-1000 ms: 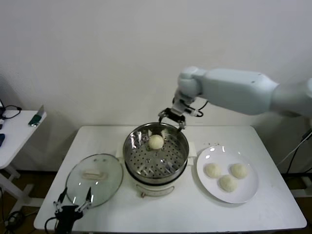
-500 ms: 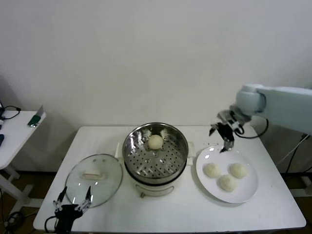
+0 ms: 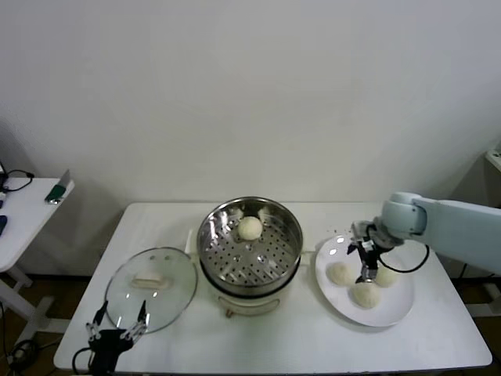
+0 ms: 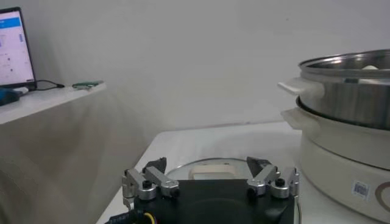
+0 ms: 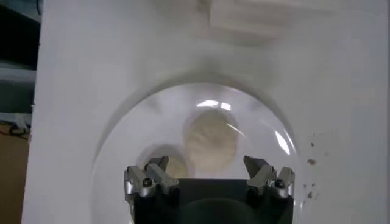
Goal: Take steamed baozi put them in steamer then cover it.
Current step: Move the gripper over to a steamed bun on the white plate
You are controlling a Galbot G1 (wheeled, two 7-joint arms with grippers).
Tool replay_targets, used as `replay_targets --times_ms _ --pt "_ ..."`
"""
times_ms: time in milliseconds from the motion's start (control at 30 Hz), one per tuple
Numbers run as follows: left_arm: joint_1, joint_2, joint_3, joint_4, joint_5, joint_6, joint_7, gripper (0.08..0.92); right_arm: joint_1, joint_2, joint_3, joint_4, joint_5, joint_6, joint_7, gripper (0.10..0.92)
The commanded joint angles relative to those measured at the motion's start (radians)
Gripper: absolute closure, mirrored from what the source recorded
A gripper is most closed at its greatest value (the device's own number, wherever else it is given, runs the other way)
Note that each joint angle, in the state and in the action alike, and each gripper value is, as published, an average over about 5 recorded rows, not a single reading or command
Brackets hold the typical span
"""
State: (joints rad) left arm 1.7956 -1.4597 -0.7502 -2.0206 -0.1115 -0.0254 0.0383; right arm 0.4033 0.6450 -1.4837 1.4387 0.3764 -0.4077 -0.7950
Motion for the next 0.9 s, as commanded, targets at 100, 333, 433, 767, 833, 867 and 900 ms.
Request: replay_targets --times_ms 100,333,433,767,833,867,900 --pt "-0.006 -0.001 0.001 0.008 0.002 0.0 0.0 0.177 -0.225 0.021 0.199 -0.084 -0.05 -0.049 0.053 0.23" --pt "-0.01 0.0 0.0 0.016 0.003 0.0 0.0 0.177 -0.233 0.058 0.229 -0.129 -0.048 -0.033 0.053 0.273" --pt "-0.012 0.0 -0.002 0.018 0.002 -0.001 0.0 0.177 -0.229 0.067 0.234 -0.142 -0.043 -0.034 0.051 0.288" --pt "-0.015 -0.003 0.0 0.023 0.004 -0.005 0.0 0.177 -0.176 0.071 0.196 -0.13 -0.005 -0.042 0.022 0.504" --pt "-0.016 -0.003 -0.001 0.023 0.004 -0.005 0.0 0.177 -0.127 0.066 0.17 -0.115 0.018 -0.041 0.014 0.536" --pt "-0.015 -0.003 -0.001 0.022 0.003 -0.005 0.0 0.177 -0.089 0.062 0.147 -0.104 0.035 -0.039 0.008 0.541" --pt "-0.015 -0.003 -0.002 0.022 0.003 -0.006 0.0 0.177 -0.034 0.058 0.117 -0.092 0.056 -0.034 0.0 0.546"
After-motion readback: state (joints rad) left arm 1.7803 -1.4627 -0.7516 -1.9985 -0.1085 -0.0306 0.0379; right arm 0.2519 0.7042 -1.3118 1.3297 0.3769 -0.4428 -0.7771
